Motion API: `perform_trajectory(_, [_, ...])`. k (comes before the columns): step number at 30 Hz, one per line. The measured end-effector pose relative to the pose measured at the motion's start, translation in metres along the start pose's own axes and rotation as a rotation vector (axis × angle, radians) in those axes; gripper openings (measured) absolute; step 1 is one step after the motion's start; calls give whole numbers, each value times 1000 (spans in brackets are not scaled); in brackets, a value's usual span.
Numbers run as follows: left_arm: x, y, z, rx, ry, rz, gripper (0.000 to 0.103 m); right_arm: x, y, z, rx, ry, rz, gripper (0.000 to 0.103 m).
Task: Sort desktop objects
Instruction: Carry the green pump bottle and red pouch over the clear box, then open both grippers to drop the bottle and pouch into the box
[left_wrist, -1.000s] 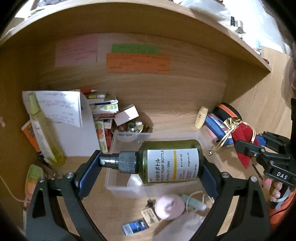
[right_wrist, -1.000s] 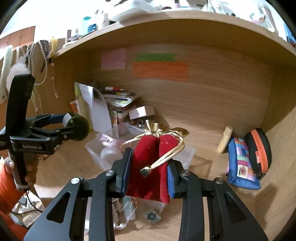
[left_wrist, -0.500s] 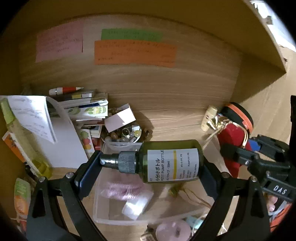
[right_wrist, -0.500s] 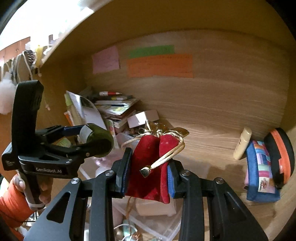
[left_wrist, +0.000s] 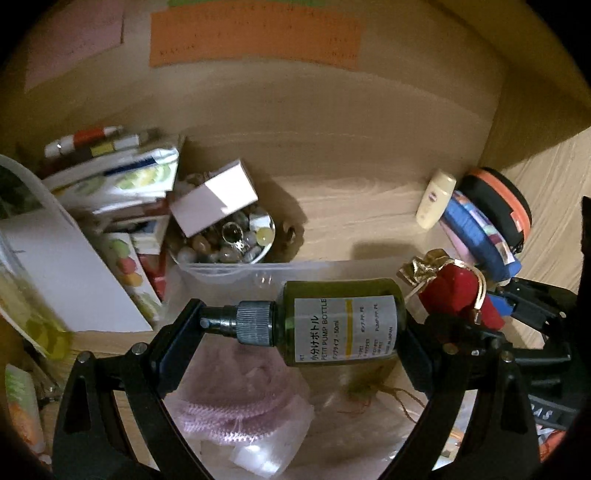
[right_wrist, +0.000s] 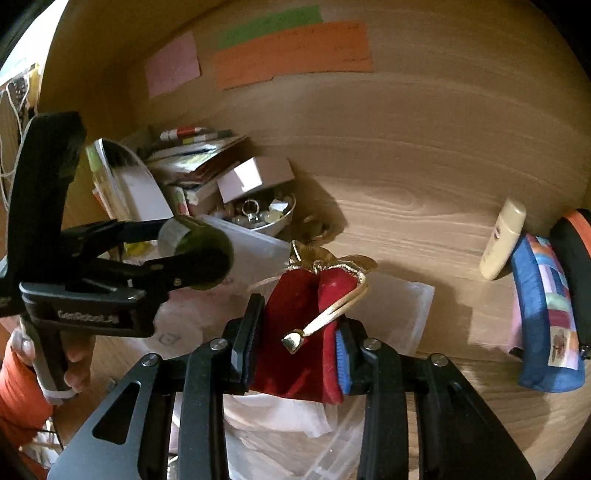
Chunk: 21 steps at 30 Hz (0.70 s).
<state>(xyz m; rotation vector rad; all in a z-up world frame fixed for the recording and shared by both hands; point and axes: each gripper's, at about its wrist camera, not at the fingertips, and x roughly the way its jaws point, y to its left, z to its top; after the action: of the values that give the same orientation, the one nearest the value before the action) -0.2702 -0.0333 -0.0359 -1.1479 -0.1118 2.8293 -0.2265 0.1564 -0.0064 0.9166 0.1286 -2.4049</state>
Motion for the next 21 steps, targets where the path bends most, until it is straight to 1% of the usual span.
perform_trajectory(6, [11,1,2,-18,45,-16,96,3,10,-3,-54,3,-38,37])
perform_trajectory(8, [13,1,2,-23,63,-31,96,4,12,-3,-63,-1,-65,41])
perform_trajectory(9, [14,1,2,-22,69,-34,96,4,14,-4,-70,-2,-68,42])
perform_trajectory(11, [14,1,2,-17,69,-31,96,3,19,-5,-94,-12,-90,43])
perform_trajectory(12, [14,0,2,-13,71,-25,96,5,22,-5,-107,-9,-93,46])
perform_trajectory(14, [16,-2,3,-7,82,-24,95,4,25,-6,-126,-3,-111,60])
perform_trajectory(16, [18,-4,4,-6,85,-30,95,3,28,-7,-145,-5,-128,65])
perform_trajectory(18, [14,-6,4,1,67,-22,95,1,30,-7,-158,-15,-140,68])
perform_trajectory(20, [11,-8,5,6,57,-19,95,-2,31,-7,-163,-24,-147,83])
perform_trajectory(21, [9,-7,5,4,53,-21,95,-4,32,-7,-167,-33,-145,85])
